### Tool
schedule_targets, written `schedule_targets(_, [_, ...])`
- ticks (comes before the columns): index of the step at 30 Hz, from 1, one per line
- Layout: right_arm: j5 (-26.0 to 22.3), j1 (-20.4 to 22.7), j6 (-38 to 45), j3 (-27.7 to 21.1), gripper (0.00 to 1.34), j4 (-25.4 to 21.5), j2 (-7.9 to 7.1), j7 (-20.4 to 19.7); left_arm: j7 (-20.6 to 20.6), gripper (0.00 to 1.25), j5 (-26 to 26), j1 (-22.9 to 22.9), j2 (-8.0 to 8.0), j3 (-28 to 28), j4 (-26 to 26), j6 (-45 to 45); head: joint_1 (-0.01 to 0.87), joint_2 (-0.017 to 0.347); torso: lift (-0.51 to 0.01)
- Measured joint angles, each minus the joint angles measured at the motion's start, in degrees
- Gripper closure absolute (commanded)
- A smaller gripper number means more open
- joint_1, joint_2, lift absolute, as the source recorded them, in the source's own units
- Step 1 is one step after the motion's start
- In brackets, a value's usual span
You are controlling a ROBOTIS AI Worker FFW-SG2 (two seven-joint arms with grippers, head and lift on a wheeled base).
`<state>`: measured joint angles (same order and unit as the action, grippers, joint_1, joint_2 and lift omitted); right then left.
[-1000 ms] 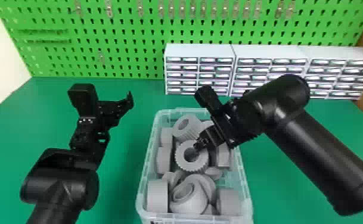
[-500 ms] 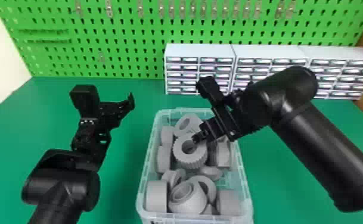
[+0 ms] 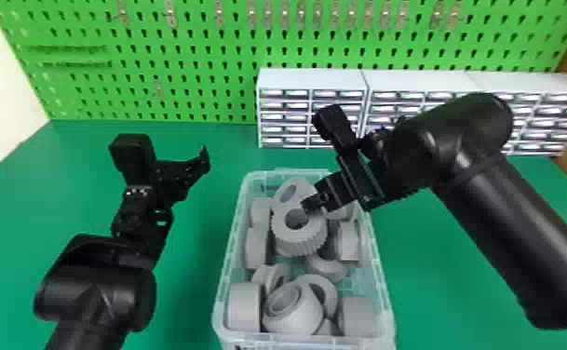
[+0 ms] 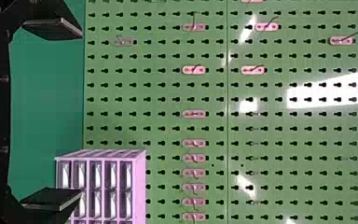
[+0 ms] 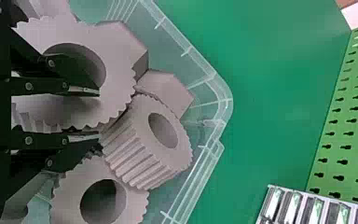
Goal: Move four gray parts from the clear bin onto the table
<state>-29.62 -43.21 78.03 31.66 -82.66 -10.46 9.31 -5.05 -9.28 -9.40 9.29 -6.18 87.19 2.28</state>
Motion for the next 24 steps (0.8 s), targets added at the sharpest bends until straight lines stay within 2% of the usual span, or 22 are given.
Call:
schedule_targets(15, [-0.70, -0.26, 0.71, -0.96, 0.96, -2.85, 0.01, 0.00, -0.31, 0.09, 0.20, 0.29, -0.04, -0.12, 0.00, 0.07, 0.693, 0.072, -0.052])
schedule_targets(24, [-0.60, -0.44, 1.41, -3.24, 0.96, -5.76, 0.04, 0.00, -0.47, 0.09, 0.23, 0.58, -0.05, -0.13, 0.00, 0.09, 0.693, 0.072, -0.052])
